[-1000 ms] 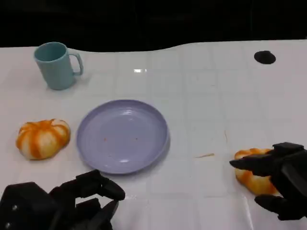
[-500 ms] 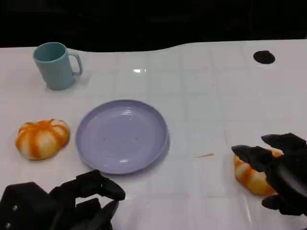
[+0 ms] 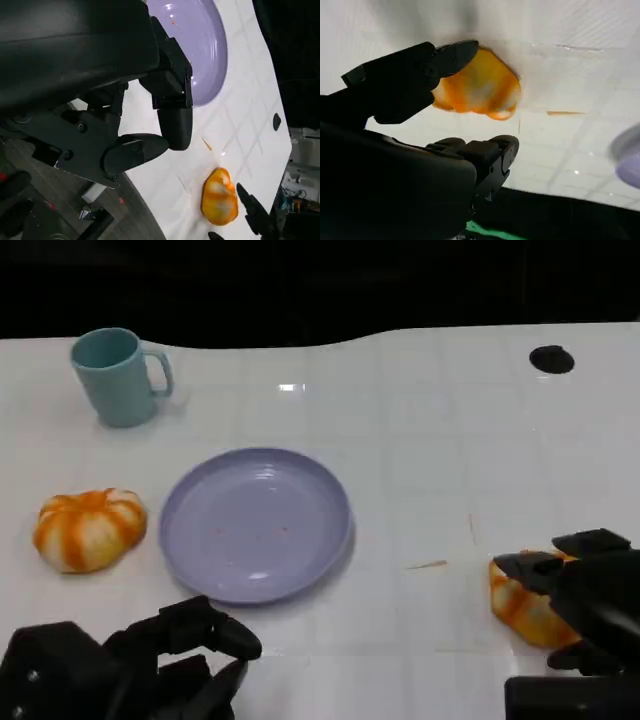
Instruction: Grasp the bread from the table and place it into the plate.
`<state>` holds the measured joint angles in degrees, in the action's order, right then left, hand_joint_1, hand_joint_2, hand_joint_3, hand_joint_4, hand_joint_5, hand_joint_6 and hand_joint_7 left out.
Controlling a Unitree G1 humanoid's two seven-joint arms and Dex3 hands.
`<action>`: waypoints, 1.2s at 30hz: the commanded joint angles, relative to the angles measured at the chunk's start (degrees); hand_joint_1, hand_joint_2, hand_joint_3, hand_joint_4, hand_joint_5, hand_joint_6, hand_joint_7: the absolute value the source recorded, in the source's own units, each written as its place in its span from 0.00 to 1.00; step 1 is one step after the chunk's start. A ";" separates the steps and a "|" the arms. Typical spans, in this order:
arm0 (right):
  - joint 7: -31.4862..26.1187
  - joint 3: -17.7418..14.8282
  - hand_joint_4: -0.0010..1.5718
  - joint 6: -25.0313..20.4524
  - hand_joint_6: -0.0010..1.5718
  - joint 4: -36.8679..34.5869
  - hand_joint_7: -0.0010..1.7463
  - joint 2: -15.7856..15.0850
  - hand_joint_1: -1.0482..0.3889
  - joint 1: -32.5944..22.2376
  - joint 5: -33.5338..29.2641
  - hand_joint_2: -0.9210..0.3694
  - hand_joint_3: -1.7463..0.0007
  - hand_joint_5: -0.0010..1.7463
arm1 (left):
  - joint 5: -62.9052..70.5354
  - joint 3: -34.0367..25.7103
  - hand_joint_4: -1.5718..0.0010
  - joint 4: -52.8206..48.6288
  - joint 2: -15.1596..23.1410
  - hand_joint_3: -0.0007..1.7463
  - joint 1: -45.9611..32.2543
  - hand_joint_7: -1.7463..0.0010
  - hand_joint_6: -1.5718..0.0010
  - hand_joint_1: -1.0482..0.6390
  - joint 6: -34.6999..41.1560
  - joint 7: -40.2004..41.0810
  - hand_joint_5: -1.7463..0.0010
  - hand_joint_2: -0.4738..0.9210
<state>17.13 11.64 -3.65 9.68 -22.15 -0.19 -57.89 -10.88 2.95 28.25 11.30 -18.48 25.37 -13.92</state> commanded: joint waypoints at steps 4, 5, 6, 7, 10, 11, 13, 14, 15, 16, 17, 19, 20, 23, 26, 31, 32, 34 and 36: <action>-0.75 2.61 0.15 -1.93 0.27 -9.70 0.00 -0.26 0.45 5.81 2.74 0.07 0.99 0.12 | -0.31 -0.40 0.57 1.26 -0.01 0.40 -0.44 0.26 0.59 0.45 0.76 0.41 0.00 0.89; -0.95 3.05 0.15 -2.25 0.27 -11.19 0.01 -0.07 0.45 6.67 3.03 0.06 0.99 0.11 | -0.38 -0.44 0.57 1.36 -0.05 0.40 -0.49 0.27 0.59 0.45 0.80 0.42 0.00 0.89; -1.00 3.44 0.16 -2.66 0.28 -12.68 0.01 0.16 0.45 7.53 3.37 0.05 0.99 0.11 | -0.32 -0.42 0.57 1.44 -0.01 0.40 -0.53 0.27 0.59 0.44 0.77 0.37 0.00 0.89; -1.07 3.77 0.16 -3.02 0.28 -14.00 0.01 0.36 0.45 8.29 3.75 0.05 0.99 0.11 | -0.24 -0.41 0.57 1.49 0.06 0.40 -0.53 0.27 0.59 0.44 0.73 0.32 0.00 0.89; -1.38 4.71 0.17 -4.24 0.28 -17.98 0.01 0.91 0.44 10.56 5.24 0.03 0.98 0.10 | -0.41 -0.47 0.57 1.65 -0.14 0.40 -0.53 0.27 0.59 0.44 0.99 0.39 0.00 0.89; -1.47 4.93 0.17 -4.56 0.29 -19.02 0.01 1.05 0.44 11.19 5.69 0.01 0.98 0.10 | -0.52 -0.52 0.57 1.77 -0.29 0.40 -0.56 0.27 0.59 0.44 1.21 0.48 0.00 0.89; -2.15 4.87 0.19 -5.18 0.30 -20.98 0.01 1.60 0.44 12.43 7.10 0.00 0.97 0.10 | -0.40 -0.47 0.57 2.07 -0.30 0.40 -0.60 0.27 0.59 0.44 1.44 0.54 0.00 0.88; -2.61 4.82 0.21 -5.49 0.32 -21.65 0.02 1.81 0.44 12.93 7.68 0.00 0.95 0.10 | -0.21 -0.40 0.57 2.23 -0.22 0.40 -0.65 0.27 0.59 0.44 1.47 0.55 0.00 0.88; -3.73 4.87 0.23 -5.72 0.33 -22.38 0.02 2.00 0.44 13.43 7.87 0.00 0.94 0.10 | -0.19 -0.39 0.57 2.37 -0.21 0.41 -0.69 0.27 0.59 0.44 1.54 0.52 0.00 0.88; -5.01 4.98 0.27 -5.76 0.36 -22.99 0.03 2.08 0.44 13.77 7.94 0.00 0.93 0.11 | -0.24 -0.41 0.57 2.49 -0.25 0.41 -0.73 0.28 0.59 0.44 1.63 0.51 0.00 0.88; -5.97 5.15 0.31 -5.75 0.40 -23.42 0.03 2.08 0.45 13.99 8.01 0.00 0.93 0.11 | -0.31 -0.43 0.57 2.56 -0.29 0.41 -0.75 0.28 0.59 0.44 1.70 0.50 0.00 0.88; -6.99 5.55 0.34 -5.81 0.42 -23.89 0.03 1.92 0.45 14.24 8.34 0.00 0.93 0.10 | -0.35 -0.46 0.57 2.62 -0.34 0.41 -0.76 0.28 0.59 0.44 1.79 0.48 0.00 0.88; -13.82 4.56 0.35 -2.71 0.43 -25.94 0.03 2.58 0.45 14.29 9.38 0.00 0.93 0.10 | -0.36 -0.46 0.57 2.84 -0.36 0.41 -0.75 0.28 0.59 0.44 2.06 0.56 0.00 0.88; -26.85 3.61 0.57 3.94 0.64 -29.96 0.51 3.08 0.62 14.63 11.34 0.14 0.71 0.89 | -0.02 -0.34 0.57 3.26 -0.24 0.41 -0.78 0.28 0.59 0.44 2.16 0.59 0.00 0.88; -30.46 4.07 0.59 6.68 0.56 -30.98 0.72 2.53 0.64 15.00 12.37 0.32 0.46 0.99 | 0.18 -0.30 0.57 3.50 -0.21 0.42 -0.78 0.28 0.59 0.45 2.22 0.57 0.00 0.89; -33.33 4.17 0.59 8.74 0.52 -31.45 0.82 2.42 0.64 15.39 13.26 0.35 0.42 1.00 | 0.27 -0.27 0.59 3.73 -0.31 0.42 -0.63 0.27 0.59 0.46 2.93 0.77 0.00 0.89; -34.44 4.00 0.60 9.49 0.52 -31.10 0.82 2.58 0.64 15.25 13.53 0.38 0.40 1.00 | 0.14 -0.31 0.59 3.73 -0.47 0.42 -0.65 0.27 0.60 0.46 2.94 0.79 0.00 0.89; -35.83 3.78 0.60 10.55 0.55 -30.55 0.75 2.85 0.64 15.09 14.12 0.41 0.37 1.00 | -0.23 -0.47 0.59 3.81 -0.82 0.42 -0.63 0.27 0.60 0.47 3.32 0.87 0.00 0.89; -36.88 3.87 0.59 11.11 0.57 -29.97 0.70 3.00 0.65 15.08 14.17 0.42 0.36 1.00 | 0.13 -0.33 0.59 3.71 -0.69 0.42 -0.55 0.27 0.61 0.48 3.11 0.79 0.00 0.89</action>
<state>-18.01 16.20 6.72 -21.37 -18.68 14.53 -44.53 -10.93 2.88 31.68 10.26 -18.80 28.36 -13.78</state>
